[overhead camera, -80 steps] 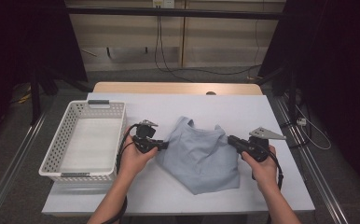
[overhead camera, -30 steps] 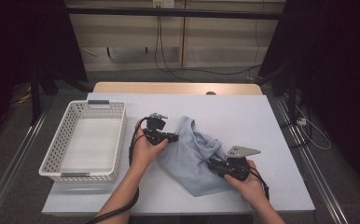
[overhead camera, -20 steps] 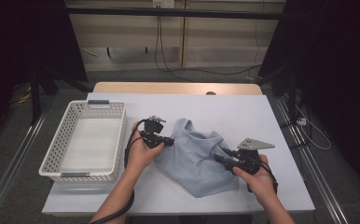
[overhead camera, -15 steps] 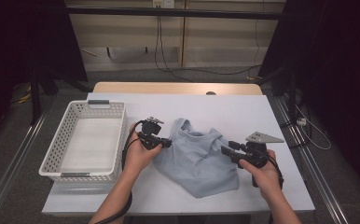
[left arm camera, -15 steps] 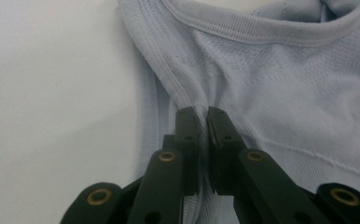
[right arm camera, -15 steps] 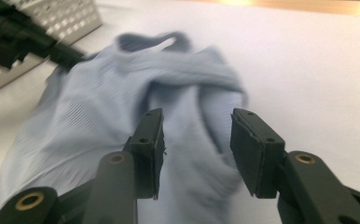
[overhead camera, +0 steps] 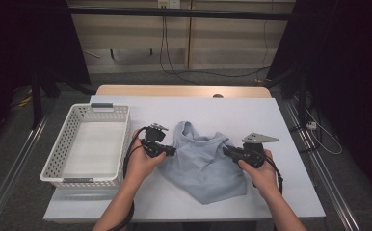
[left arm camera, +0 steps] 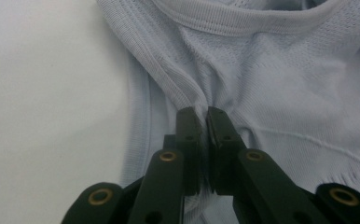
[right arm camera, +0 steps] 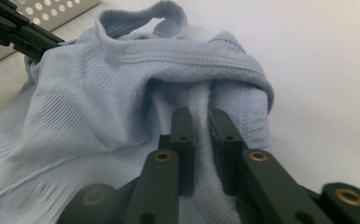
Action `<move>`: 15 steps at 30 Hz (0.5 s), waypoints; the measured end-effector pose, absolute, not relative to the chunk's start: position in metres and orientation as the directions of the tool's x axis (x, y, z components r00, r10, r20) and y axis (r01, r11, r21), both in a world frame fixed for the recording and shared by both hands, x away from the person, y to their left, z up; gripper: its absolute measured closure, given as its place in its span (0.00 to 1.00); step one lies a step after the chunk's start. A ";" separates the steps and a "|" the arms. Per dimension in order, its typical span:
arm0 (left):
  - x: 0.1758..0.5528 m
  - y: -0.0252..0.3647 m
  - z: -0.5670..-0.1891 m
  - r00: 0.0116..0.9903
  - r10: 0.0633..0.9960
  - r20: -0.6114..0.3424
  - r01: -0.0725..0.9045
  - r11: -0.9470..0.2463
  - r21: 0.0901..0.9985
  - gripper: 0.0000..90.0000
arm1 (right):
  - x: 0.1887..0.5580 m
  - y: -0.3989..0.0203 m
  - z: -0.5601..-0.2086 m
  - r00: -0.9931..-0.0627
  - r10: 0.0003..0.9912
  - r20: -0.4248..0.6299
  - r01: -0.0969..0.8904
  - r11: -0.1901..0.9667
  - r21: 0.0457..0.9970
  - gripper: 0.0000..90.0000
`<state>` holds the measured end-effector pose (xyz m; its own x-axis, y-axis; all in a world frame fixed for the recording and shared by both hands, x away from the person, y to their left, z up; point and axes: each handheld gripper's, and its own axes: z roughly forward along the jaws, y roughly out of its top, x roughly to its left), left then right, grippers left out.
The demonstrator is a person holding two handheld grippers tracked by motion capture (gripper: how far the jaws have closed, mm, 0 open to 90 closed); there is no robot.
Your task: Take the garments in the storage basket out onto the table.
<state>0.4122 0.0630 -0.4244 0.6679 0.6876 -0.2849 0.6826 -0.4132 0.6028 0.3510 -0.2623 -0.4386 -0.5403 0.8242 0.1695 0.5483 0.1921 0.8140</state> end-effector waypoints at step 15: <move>0.409 0.071 -0.410 0.661 0.690 -0.295 0.679 -0.383 0.627 0.92 | 0.327 -0.229 -0.435 -0.659 0.739 0.140 0.476 0.265 0.839 0.98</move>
